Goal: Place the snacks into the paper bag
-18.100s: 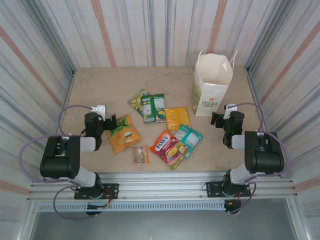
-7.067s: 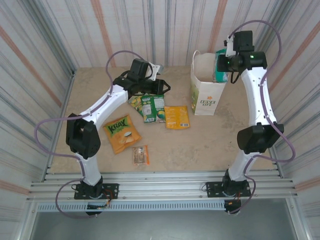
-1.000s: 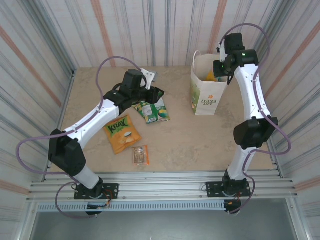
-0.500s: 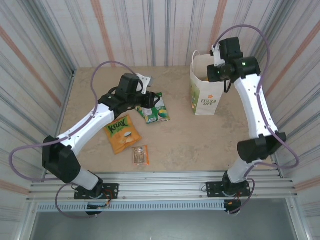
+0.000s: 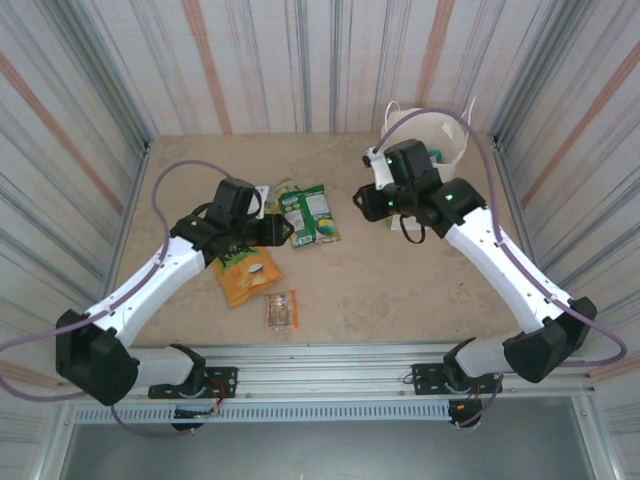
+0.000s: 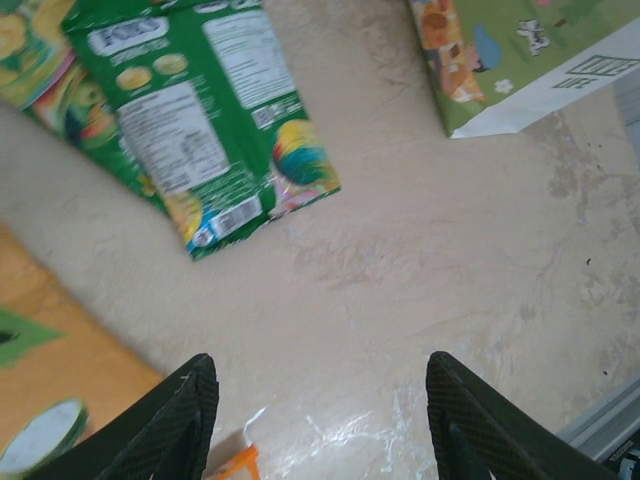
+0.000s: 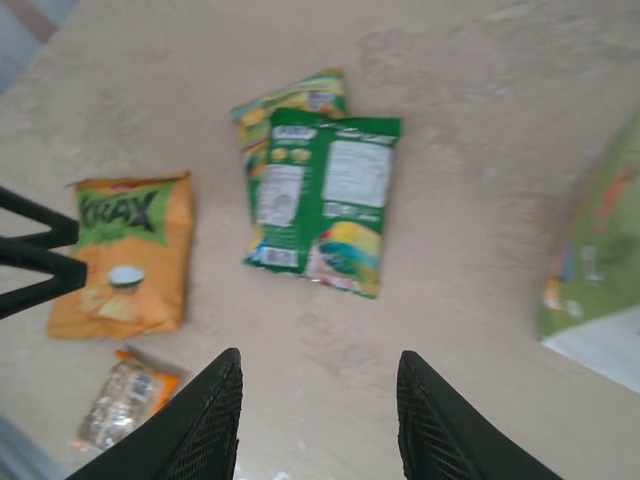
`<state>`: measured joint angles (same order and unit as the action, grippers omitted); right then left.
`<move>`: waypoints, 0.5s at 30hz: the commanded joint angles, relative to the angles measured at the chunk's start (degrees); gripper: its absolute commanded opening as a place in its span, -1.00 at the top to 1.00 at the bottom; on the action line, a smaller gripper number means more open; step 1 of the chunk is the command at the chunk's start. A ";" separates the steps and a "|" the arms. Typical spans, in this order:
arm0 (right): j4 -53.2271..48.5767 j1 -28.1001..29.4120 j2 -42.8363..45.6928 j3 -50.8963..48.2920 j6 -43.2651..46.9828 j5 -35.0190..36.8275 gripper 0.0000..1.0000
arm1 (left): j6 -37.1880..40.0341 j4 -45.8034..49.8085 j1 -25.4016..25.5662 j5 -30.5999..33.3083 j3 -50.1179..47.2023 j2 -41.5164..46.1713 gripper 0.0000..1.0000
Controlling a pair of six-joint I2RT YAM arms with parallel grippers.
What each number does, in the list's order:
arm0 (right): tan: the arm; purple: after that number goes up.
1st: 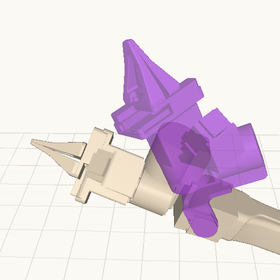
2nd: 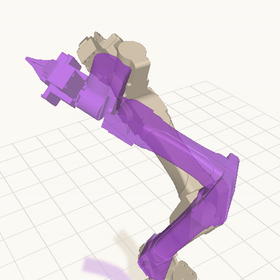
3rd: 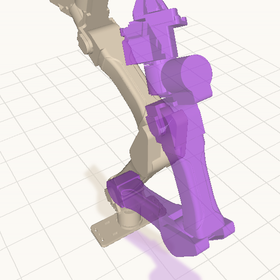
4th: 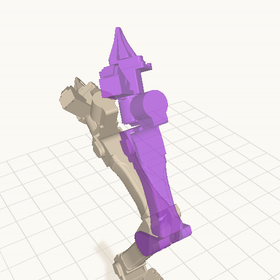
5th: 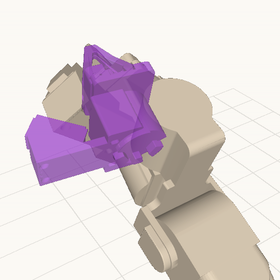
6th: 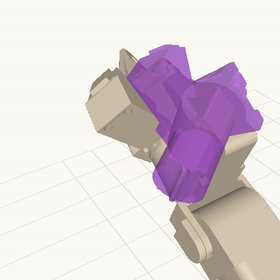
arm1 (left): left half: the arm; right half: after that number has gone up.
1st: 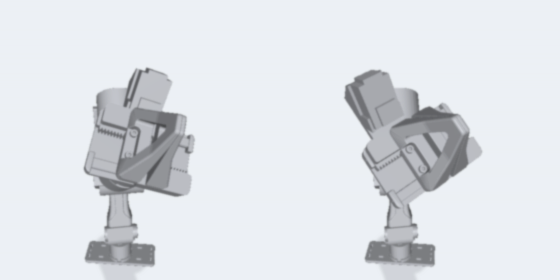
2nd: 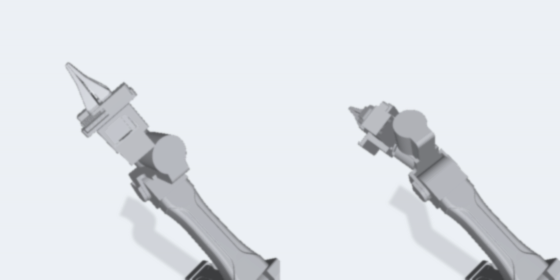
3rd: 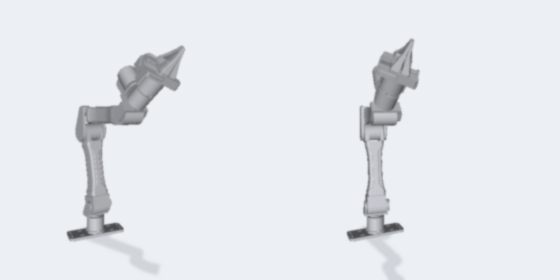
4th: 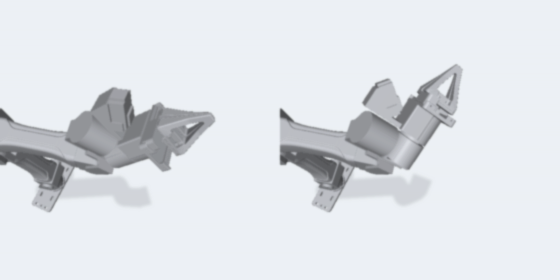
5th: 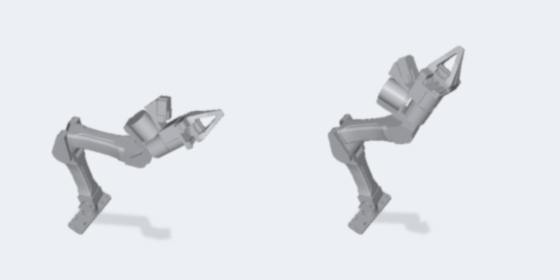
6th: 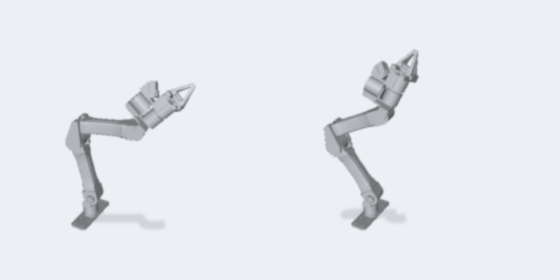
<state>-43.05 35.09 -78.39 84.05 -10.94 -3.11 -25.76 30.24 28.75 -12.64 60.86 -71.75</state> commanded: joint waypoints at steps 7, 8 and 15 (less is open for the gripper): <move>10.35 11.80 -4.54 -3.02 -4.55 -1.89 0.09 | -9.52 5.35 -7.84 4.73 -9.98 8.85 -0.30; 10.75 12.54 -5.51 -3.01 -4.78 -2.10 0.09 | -10.18 5.41 -8.81 4.73 -10.80 9.67 -0.32; 14.76 16.44 -11.48 -3.26 -5.76 -4.47 0.07 | -13.63 8.17 -14.83 7.88 -17.11 15.12 -0.53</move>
<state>-30.92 50.61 -88.38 81.19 -15.00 -6.04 -36.49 35.62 15.75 -7.57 45.28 -58.74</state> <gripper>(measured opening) 0.465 0.760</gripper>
